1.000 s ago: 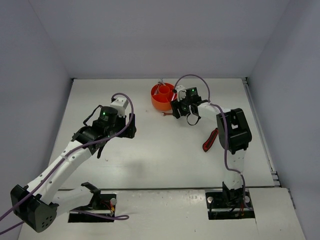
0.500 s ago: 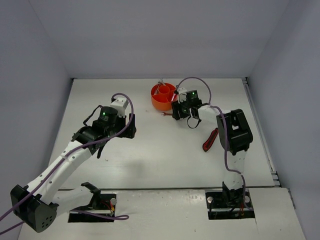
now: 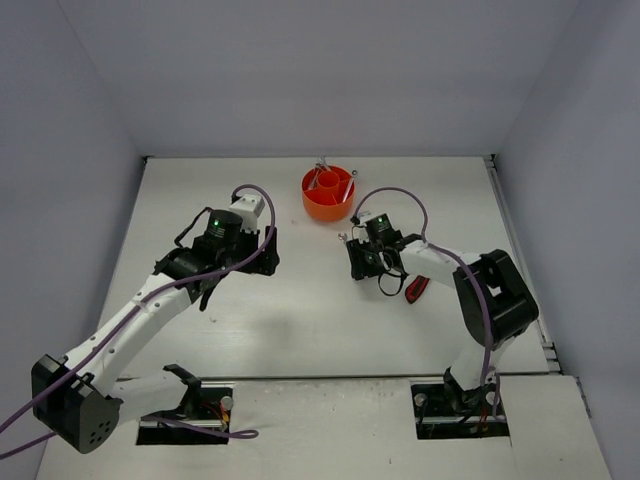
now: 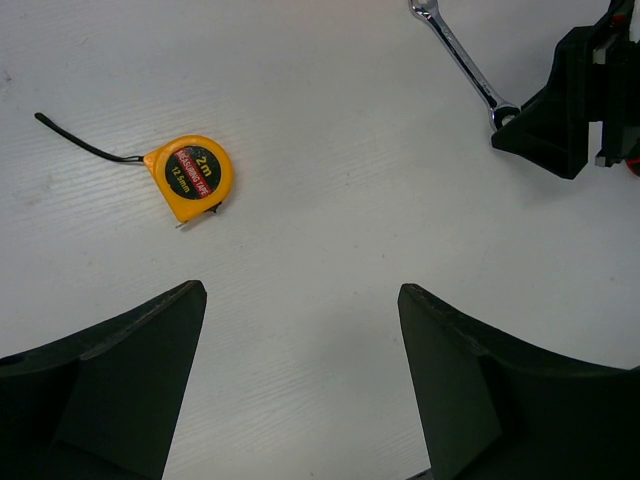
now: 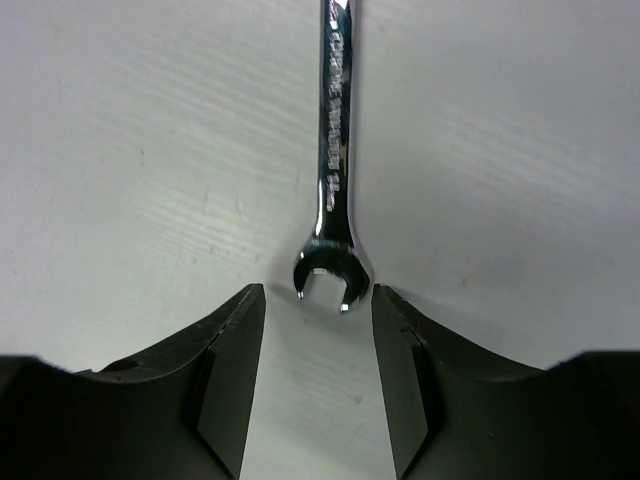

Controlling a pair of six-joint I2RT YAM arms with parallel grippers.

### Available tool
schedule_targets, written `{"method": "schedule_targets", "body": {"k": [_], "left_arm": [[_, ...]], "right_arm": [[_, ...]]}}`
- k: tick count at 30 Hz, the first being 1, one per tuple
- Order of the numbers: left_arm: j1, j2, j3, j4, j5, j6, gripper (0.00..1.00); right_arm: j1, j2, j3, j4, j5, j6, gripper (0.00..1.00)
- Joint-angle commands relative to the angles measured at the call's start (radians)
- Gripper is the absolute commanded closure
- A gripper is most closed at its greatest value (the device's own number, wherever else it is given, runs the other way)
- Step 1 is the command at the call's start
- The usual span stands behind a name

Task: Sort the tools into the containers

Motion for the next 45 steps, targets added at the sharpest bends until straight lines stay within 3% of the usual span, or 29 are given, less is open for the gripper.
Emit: {"method": "schedule_targets", "body": {"k": [1,4,9,16,22,45], "left_arm": [[0.008,0.008,0.071,0.067,0.028,0.010,0.25],[0.008,0.006,0.076,0.068,0.023,0.013,0.25],[0.008,0.013,0.100,0.051,0.018,0.018,0.25],[0.011,0.001,0.108,0.013,0.006,0.026,0.25],[0.011,-0.038,0.100,-0.026,-0.005,0.018,0.25],[0.013,-0.105,0.045,-0.073,-0.029,-0.012,0.25]], "right_arm": [[0.012,-0.096,-0.028,-0.102,0.051,0.108,0.56],[0.016,-0.127,0.006,-0.156,0.086,0.109,0.57],[0.014,-0.090,0.213,-0.265,0.145,0.055,0.56],[0.014,0.124,0.482,-0.398,0.135,-0.021,0.56],[0.016,0.249,0.598,-0.445,0.101,-0.025,0.56],[0.039,0.420,0.691,-0.503,0.160,-0.028,0.57]]}}
